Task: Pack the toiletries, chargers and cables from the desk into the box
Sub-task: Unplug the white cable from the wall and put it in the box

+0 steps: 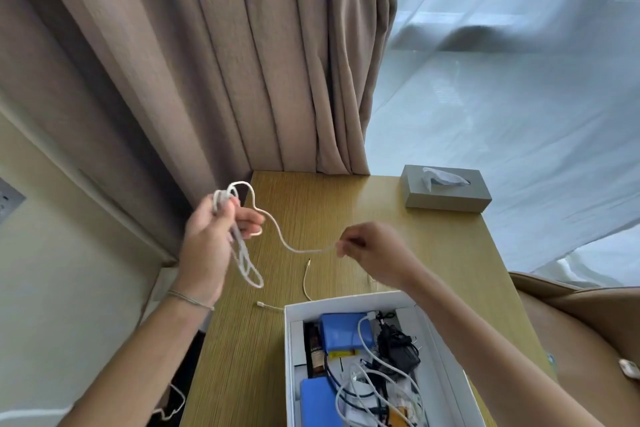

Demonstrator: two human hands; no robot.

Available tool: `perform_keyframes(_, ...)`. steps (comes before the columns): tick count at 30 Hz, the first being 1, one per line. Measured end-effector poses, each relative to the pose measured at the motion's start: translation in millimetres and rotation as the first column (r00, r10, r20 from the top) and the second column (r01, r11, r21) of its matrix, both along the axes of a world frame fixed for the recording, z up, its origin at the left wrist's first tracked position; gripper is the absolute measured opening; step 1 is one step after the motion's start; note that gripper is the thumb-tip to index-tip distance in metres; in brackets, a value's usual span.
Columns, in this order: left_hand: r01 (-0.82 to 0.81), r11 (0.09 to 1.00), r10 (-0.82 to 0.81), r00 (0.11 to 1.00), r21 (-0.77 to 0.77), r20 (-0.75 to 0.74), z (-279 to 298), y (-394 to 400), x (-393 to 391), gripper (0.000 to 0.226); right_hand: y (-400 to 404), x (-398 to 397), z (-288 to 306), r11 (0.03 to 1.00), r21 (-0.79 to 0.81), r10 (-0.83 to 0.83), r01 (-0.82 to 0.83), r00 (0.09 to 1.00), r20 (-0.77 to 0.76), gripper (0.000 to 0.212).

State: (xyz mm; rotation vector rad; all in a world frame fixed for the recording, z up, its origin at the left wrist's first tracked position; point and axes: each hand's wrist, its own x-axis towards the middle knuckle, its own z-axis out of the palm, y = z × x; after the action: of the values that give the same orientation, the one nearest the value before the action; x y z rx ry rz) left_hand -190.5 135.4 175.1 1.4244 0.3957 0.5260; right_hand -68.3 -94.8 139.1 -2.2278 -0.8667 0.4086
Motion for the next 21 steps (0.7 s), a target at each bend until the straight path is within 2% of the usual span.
perform_keyframes(3, 0.138, 0.974, -0.13, 0.99, 0.18, -0.057, -1, -36, 0, 0.022, 21, -21, 8, 0.992, -0.021, 0.124, -0.123, 0.992, 0.037, 0.021)
perform_keyframes(7, 0.211, 0.904, -0.155, 0.972, 0.372, -0.175, -8, -59, -4, 0.019, 28, -31, 21, 0.983, 0.104, 0.153, -0.149, 0.988, -0.037, 0.022)
perform_keyframes(12, 0.378, 0.821, -0.25, 0.911, 0.427, -0.327, -17, -48, -4, 0.029, 25, -22, 26, 0.991, 0.048, 0.125, -0.124, 0.992, -0.002, 0.027)
perform_keyframes(14, 0.403, 0.841, -0.273, 0.893, 0.361, -0.359, -20, -33, -6, 0.034, 16, -15, 26, 0.993, 0.07, 0.093, -0.09, 0.994, -0.048, 0.028)
perform_keyframes(16, 0.429, 0.883, -0.349, 0.871, 0.191, -0.347, -22, -14, -8, 0.036, 4, -5, 25, 0.995, 0.087, 0.05, -0.044, 0.997, -0.066, 0.028)
perform_keyframes(19, 0.421, 0.901, -0.434, 0.874, -0.106, -0.216, -21, 19, -16, 0.031, -14, 13, 21, 0.993, 0.1, -0.061, 0.068, 0.996, -0.065, 0.029)
perform_keyframes(21, 0.376, 0.856, -0.426, 0.902, -0.356, -0.072, -18, 40, -21, 0.031, -27, 26, 15, 0.982, 0.116, -0.143, 0.15, 0.987, -0.069, 0.031)
